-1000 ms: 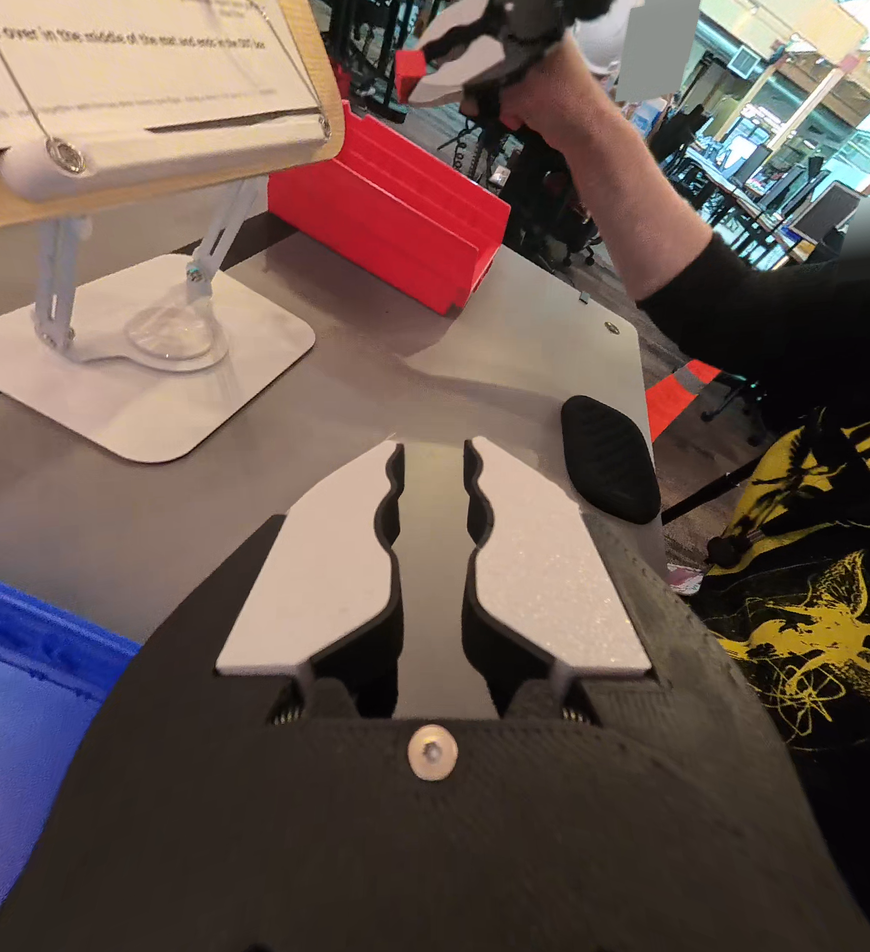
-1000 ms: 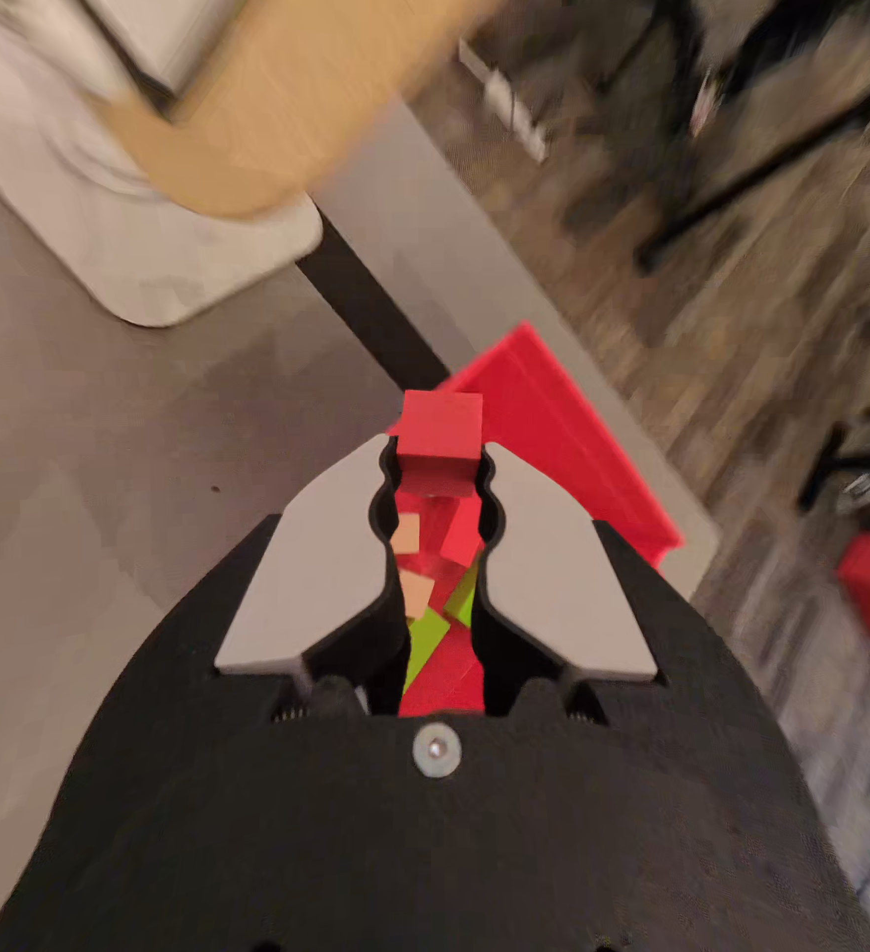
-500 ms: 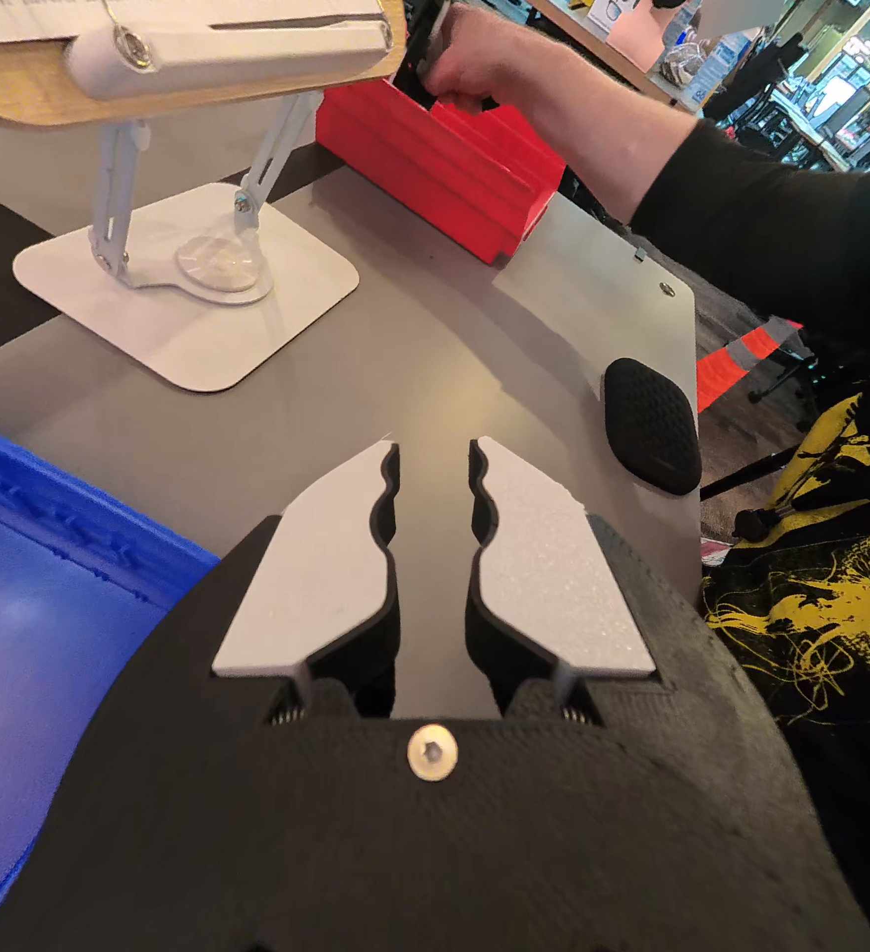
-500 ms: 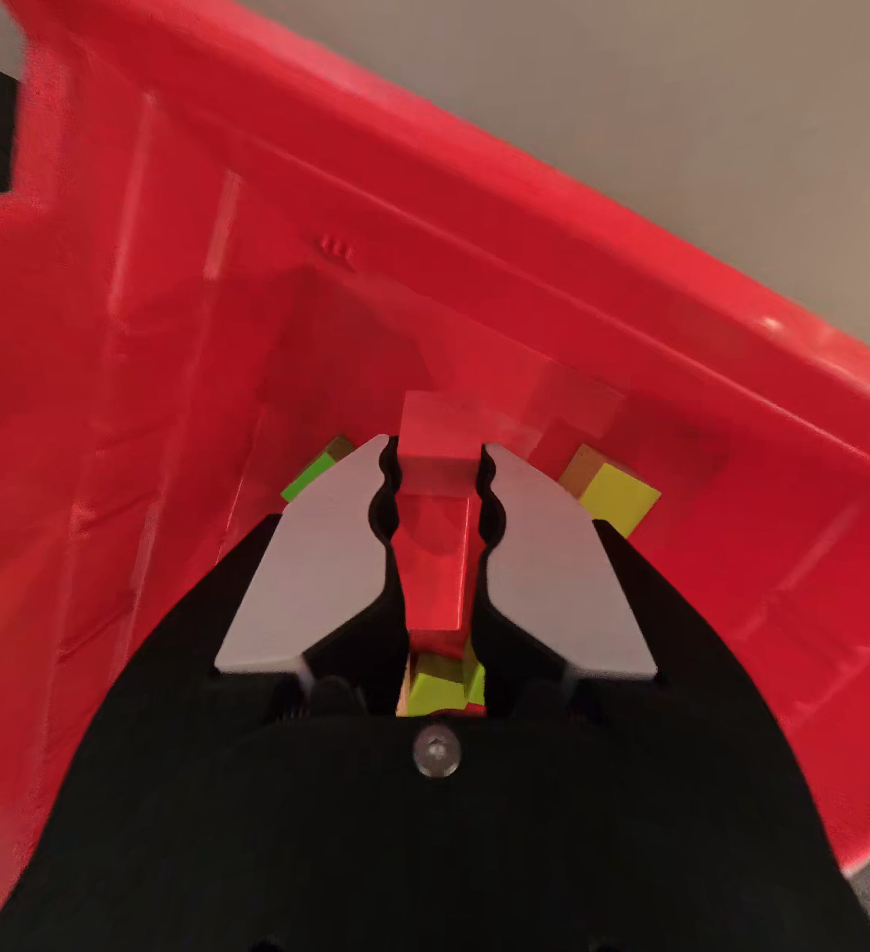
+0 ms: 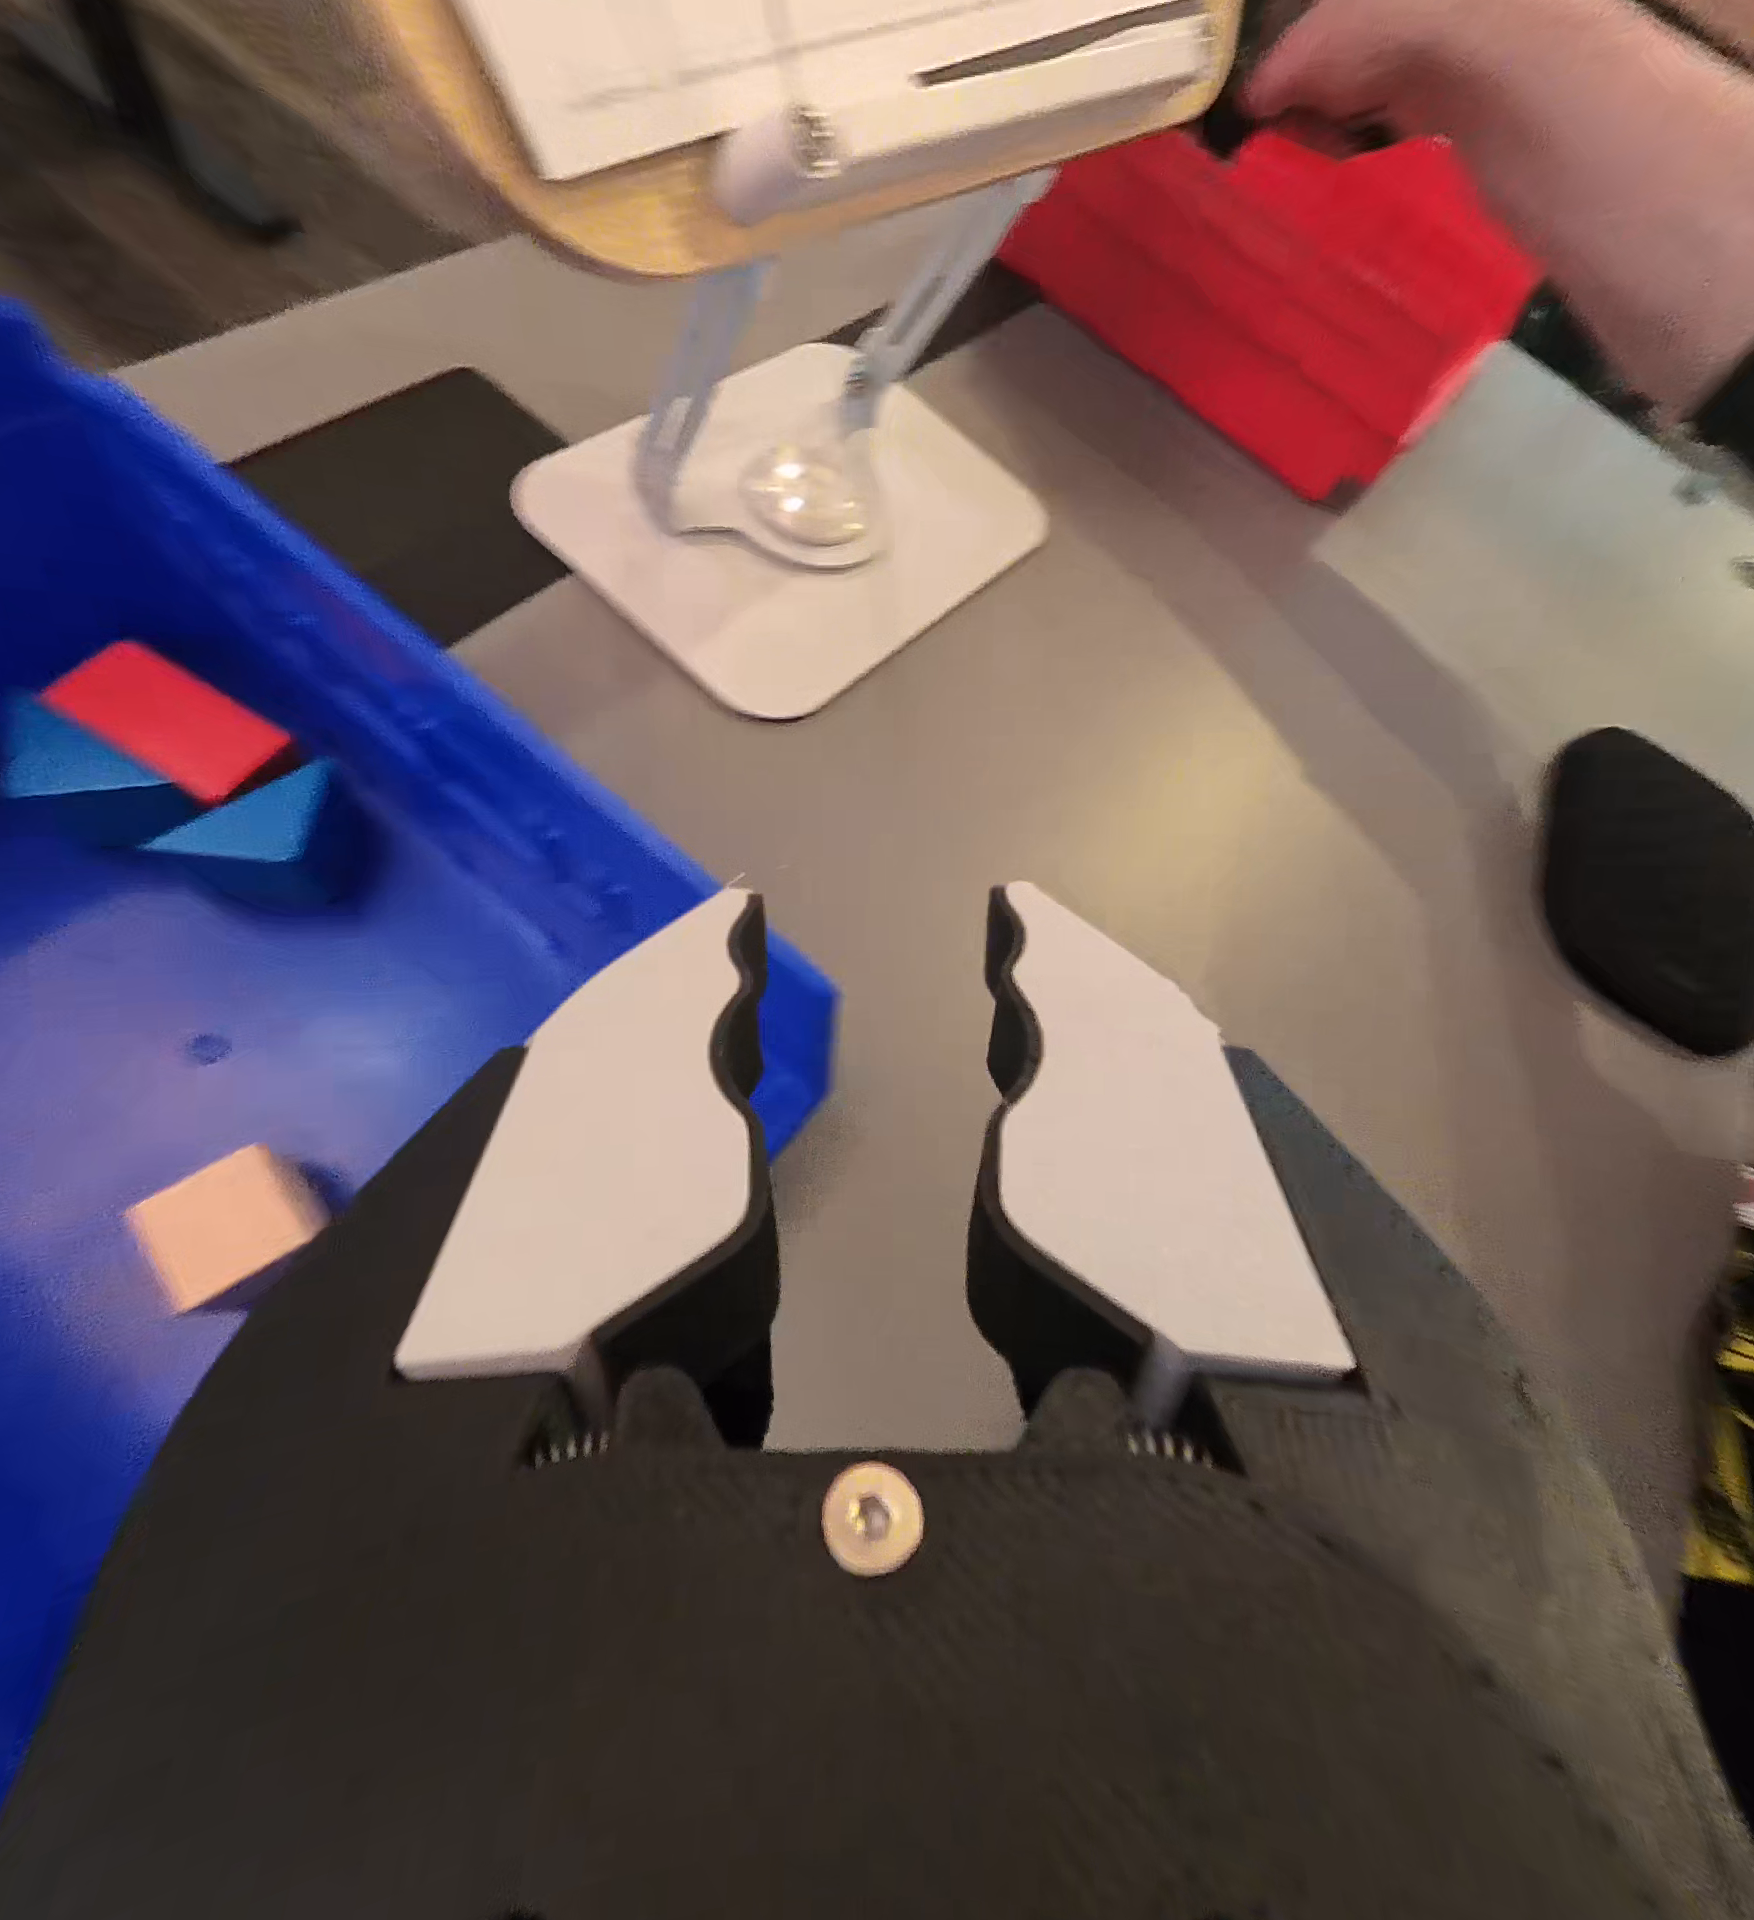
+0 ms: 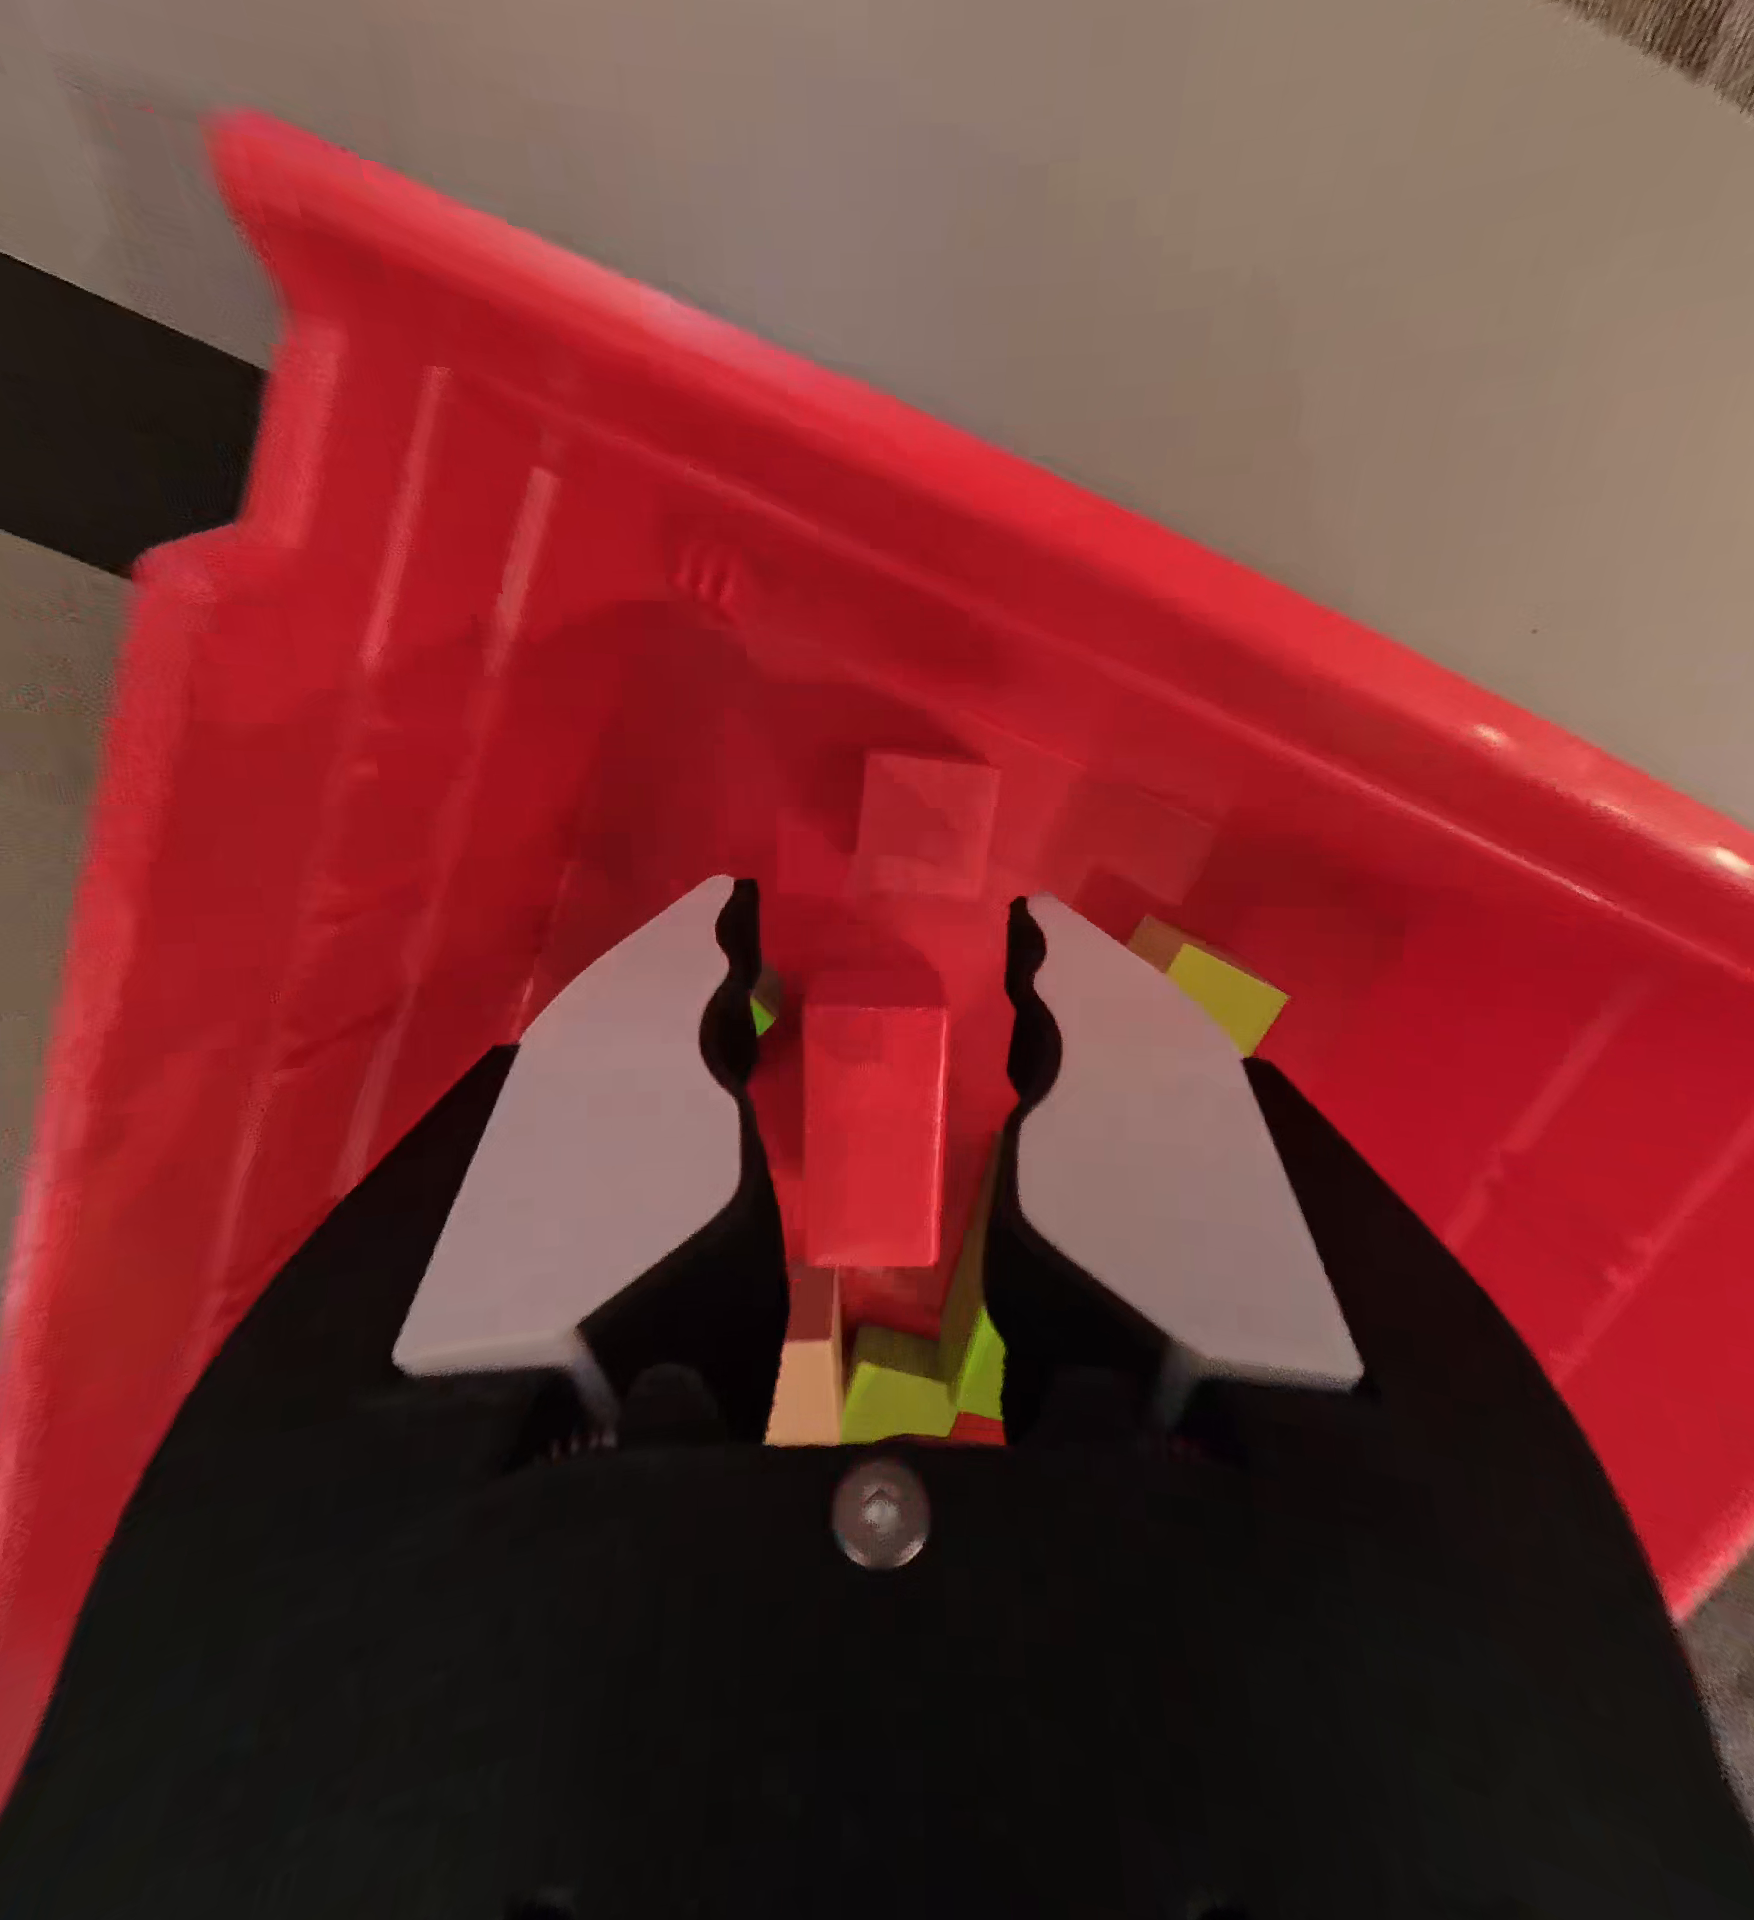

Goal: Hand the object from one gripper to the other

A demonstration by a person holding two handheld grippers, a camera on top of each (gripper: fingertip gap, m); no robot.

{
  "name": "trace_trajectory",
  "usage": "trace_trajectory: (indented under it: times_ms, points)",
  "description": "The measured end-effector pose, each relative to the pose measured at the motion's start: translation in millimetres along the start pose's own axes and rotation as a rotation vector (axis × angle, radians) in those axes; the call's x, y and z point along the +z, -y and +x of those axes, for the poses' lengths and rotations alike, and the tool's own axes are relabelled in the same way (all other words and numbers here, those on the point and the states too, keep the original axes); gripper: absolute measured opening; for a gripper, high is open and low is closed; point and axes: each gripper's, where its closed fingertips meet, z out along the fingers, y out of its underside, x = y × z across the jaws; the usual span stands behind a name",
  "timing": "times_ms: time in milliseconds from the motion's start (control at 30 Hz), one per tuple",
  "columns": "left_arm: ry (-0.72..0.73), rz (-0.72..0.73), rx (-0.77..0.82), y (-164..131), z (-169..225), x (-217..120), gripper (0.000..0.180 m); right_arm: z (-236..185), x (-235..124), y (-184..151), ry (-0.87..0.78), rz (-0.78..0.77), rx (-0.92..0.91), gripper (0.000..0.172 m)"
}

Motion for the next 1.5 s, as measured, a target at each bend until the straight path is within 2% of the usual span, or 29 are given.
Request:
trace_trajectory:
  times_ms: [67,167,233,367,500,600,667,767,833,867,933,967,1033,1133,1267,1367,1500]
  points:
    - [0.088,-0.001,-0.028,2,-27,-5,0.044,-2,-15,2,-0.006,0.061,-0.004,0.045]
    - [0.264,-0.098,0.021,-4,-71,-6,0.054,-9,-37,-2,-0.017,0.119,-0.028,0.044]
    - [0.301,-0.158,0.035,-9,-91,3,0.057,-18,-53,-5,-0.023,0.164,-0.056,0.044]
    - [0.472,-0.536,0.021,-59,-142,6,0.074,-41,-79,-16,-0.036,0.221,-0.122,0.043]
    - [0.513,-0.732,-0.101,-104,-162,6,0.072,-65,-98,-27,-0.054,0.252,-0.197,0.043]
    - [0.543,-0.757,-0.124,-115,-171,9,0.056,-88,-108,-27,-0.040,0.275,-0.257,0.042]
    - [0.523,-0.737,-0.141,-117,-171,15,0.036,-100,-116,-23,-0.057,0.293,-0.296,0.042]
    - [0.477,-0.635,-0.176,-108,-169,26,0.035,-129,-137,-15,-0.054,0.375,-0.367,0.041]
    - [0.517,-0.570,-0.154,-98,-172,19,0.035,-162,-155,-10,-0.050,0.459,-0.471,0.043]
    - [0.483,-0.480,-0.159,-84,-164,19,0.035,-183,-162,-9,-0.044,0.496,-0.535,0.048]
    - [0.360,-0.281,-0.169,-46,-130,18,0.035,-231,-173,-6,-0.049,0.587,-0.697,0.072]
    - [0.266,-0.174,-0.162,-24,-105,17,0.035,-263,-177,-5,-0.030,0.650,-0.784,0.076]
    - [0.044,0.064,-0.123,24,-44,13,0.035,-332,-183,-9,0.045,0.774,-0.946,0.065]
    - [-0.270,0.299,-0.135,70,35,13,0.034,-413,-184,-14,0.037,0.923,-1.152,0.064]
    - [-0.590,0.393,-0.207,84,101,28,0.034,-468,-186,-13,0.029,1.042,-1.234,0.063]
    - [-0.715,0.393,-0.228,82,128,40,0.035,-483,-186,-15,0.043,1.064,-1.249,0.058]
    - [-0.798,0.373,-0.242,78,148,51,0.034,-487,-181,-17,0.031,1.045,-1.259,0.048]
